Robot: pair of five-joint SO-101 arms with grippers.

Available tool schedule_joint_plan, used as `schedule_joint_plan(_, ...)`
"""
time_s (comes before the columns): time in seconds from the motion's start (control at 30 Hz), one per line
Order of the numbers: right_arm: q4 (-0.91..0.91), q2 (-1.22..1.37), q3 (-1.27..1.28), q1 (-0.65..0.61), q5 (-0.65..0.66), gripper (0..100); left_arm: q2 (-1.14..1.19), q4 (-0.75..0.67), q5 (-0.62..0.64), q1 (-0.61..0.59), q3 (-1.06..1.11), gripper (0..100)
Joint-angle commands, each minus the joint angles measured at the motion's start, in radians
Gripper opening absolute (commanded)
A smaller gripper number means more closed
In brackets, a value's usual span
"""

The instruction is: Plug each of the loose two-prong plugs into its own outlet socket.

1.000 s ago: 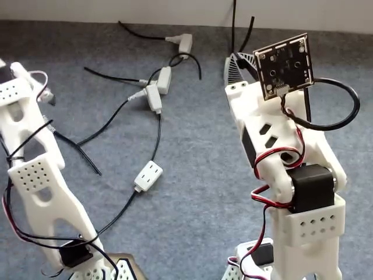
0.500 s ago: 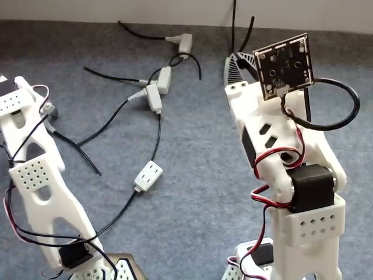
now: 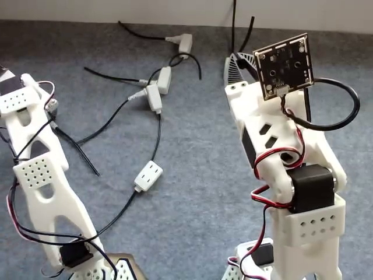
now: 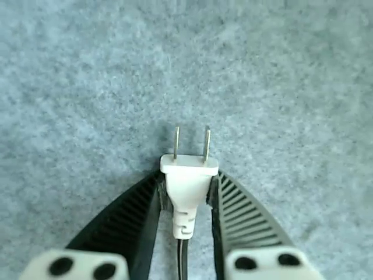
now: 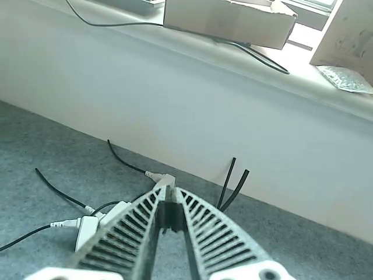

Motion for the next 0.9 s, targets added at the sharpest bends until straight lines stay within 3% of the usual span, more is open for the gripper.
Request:
schedule_joint_plan(0.0,0.001,-0.022,-0.005,-0.004,0.009,0.6,-0.11,0.083,-0.031,0.039,-0.16,1)
schedule_joint_plan(0.2,0.001,-0.024,-0.005,-0.002,0.009,0.6,-0.173,0.203,-0.198,0.157,-0.409,1)
schedule_joint_plan(0.37,0.001,-0.022,-0.005,-0.002,0.009,0.6,-0.219,0.21,-0.351,0.229,-0.417,1)
schedule_joint_plan(0.6,-0.001,-0.019,-0.005,-0.004,0.009,0.6,-0.295,0.226,-0.379,0.306,-0.412,1)
schedule_joint_plan(0.73,-0.001,-0.018,-0.005,-0.005,0.009,0.6,-0.4,0.227,-0.388,0.348,-0.337,1)
schedule_joint_plan(0.87,-0.001,-0.018,-0.007,-0.005,0.009,0.6,-0.616,0.227,-0.388,0.404,-0.067,1)
